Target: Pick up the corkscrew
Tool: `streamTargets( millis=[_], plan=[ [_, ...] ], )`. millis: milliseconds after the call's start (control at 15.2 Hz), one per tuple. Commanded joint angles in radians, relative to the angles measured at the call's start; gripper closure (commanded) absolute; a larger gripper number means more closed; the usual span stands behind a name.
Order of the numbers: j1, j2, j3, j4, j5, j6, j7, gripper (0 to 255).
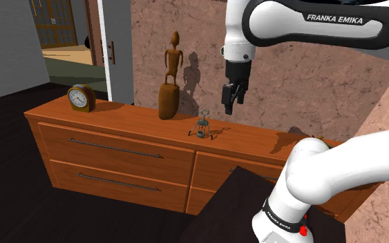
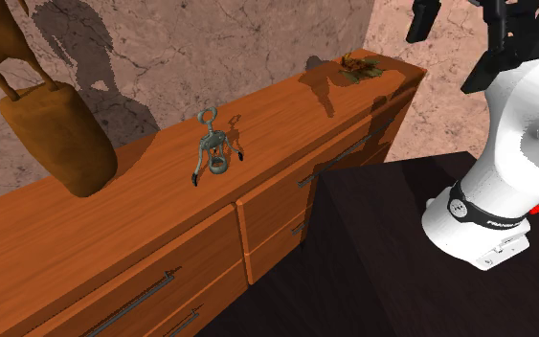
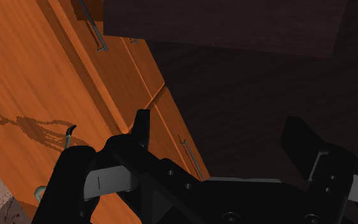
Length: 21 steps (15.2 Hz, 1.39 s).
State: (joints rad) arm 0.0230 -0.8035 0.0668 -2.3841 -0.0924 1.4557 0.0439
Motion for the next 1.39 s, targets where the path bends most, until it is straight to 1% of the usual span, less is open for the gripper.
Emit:
streamTargets(
  millis=[0, 264, 462, 858, 1122, 1320],
  plan=[
    [0.0, 0.0, 0.0, 0.0, 0.0, 0.0, 0.0, 0],
    [-0.01, -0.021, -0.103, -0.094, -0.058, 0.138, -0.122, 0],
    [-0.02, -0.011, -0.185, -0.146, -0.099, 0.248, -0.211, 0],
    [-0.028, 0.077, -0.359, -0.199, -0.159, 0.483, -0.396, 0],
    [-0.01, 0.184, -0.483, -0.193, -0.164, 0.641, -0.53, 0],
    [0.026, 0.285, -0.582, -0.168, -0.136, 0.754, -0.644, 0]
  ],
)
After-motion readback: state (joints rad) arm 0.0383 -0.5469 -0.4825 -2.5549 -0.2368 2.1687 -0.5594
